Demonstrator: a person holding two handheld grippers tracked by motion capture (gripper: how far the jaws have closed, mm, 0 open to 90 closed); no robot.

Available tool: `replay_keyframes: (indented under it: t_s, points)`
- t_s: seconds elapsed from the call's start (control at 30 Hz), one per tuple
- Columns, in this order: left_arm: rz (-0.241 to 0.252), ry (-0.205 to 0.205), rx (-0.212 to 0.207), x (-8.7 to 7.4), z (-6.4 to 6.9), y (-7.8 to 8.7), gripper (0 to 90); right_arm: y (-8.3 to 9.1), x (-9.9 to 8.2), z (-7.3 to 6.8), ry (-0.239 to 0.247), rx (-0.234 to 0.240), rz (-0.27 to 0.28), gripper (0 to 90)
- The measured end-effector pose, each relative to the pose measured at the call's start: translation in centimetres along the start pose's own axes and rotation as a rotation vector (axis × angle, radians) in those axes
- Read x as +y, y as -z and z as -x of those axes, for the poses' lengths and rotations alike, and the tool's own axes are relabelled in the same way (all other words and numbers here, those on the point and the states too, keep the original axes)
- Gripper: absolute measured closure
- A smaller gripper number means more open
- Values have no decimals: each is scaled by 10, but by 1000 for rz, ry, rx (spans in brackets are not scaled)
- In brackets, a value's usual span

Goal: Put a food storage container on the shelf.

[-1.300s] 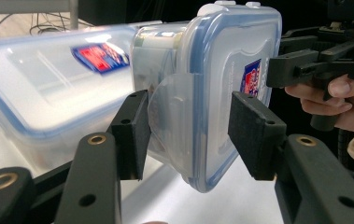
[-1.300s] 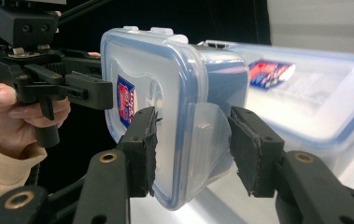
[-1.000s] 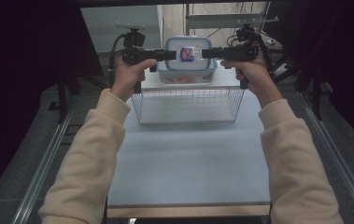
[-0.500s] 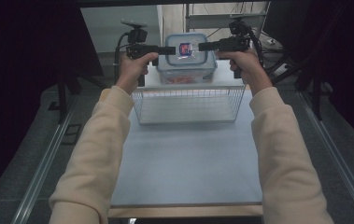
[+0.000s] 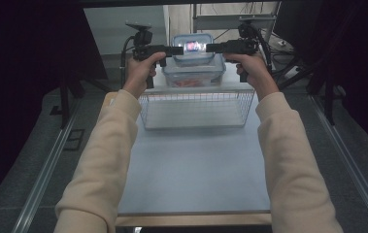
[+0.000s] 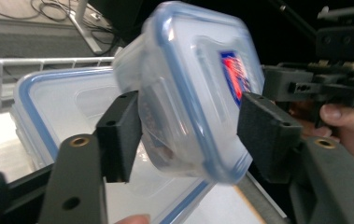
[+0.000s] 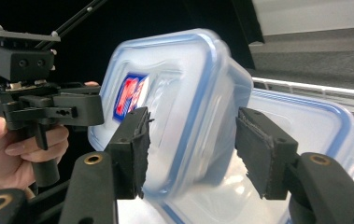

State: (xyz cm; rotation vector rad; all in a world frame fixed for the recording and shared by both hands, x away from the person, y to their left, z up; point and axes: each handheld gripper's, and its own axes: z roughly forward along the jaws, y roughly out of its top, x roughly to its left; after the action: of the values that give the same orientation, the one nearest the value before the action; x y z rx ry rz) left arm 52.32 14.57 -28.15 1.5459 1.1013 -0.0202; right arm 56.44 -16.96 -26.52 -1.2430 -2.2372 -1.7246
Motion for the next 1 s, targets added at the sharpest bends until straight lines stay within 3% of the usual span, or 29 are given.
replay_keyframes:
  t_s: [0.13, 0.23, 0.4, 0.6, 0.77, 0.87, 1.0]
  points:
    - [37, 37, -16, -1, -9, 1, 377, 2, -2, 5, -30, 5, 22, 454]
    - [45, 39, -21, -1, -11, 3, 354, 4, -3, 5, -15, 6, 22, 454]
    - [61, -14, -1, -6, -2, 15, 377, 15, -4, 5, -2, -20, 57, 443]
    - [42, -98, 27, -26, 13, 26, 656, 32, -11, 0, 16, -49, 60, 433]
    - [-10, -139, 2, -41, 23, 20, 837, 37, -20, -7, 25, -66, 42, 430]
    - [-40, -155, -8, -43, 28, 10, 871, 37, -25, -8, 27, -65, 40, 428]
    - [-43, -146, -4, -41, 29, -4, 882, 34, -28, -8, 28, -59, 31, 423]
